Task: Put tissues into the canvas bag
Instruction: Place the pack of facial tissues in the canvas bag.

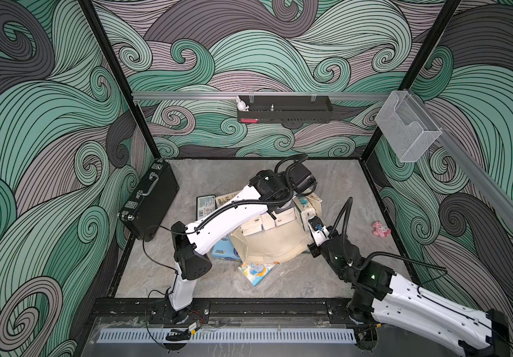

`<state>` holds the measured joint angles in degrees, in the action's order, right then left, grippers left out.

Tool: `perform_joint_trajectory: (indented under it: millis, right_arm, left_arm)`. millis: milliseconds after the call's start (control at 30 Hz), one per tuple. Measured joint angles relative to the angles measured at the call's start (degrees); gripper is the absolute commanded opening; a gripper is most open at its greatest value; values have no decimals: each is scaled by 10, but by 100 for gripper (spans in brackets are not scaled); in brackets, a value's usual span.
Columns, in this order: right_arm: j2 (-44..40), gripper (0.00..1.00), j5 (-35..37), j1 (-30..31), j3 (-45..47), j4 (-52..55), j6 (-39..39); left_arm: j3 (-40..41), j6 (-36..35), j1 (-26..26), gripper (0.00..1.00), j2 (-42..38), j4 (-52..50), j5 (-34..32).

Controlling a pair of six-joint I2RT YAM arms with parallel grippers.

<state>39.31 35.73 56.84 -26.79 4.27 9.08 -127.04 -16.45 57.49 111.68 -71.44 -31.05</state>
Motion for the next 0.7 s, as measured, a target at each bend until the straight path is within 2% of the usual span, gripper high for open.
perform_joint_trajectory:
  millis: [200,467,700]
  right_arm:
    - [77,0,-6,-29,-12,-23,56]
    - [138,0,-96,-111,-26,-42,93]
    - [187,0,-163,-132,-62,-23,178]
  left_arm:
    - [0,0,0,0,0,0,1]
    - [0,-6,0,0,0,-1,13]
    - [0,-20,0,0,0,-1,26]
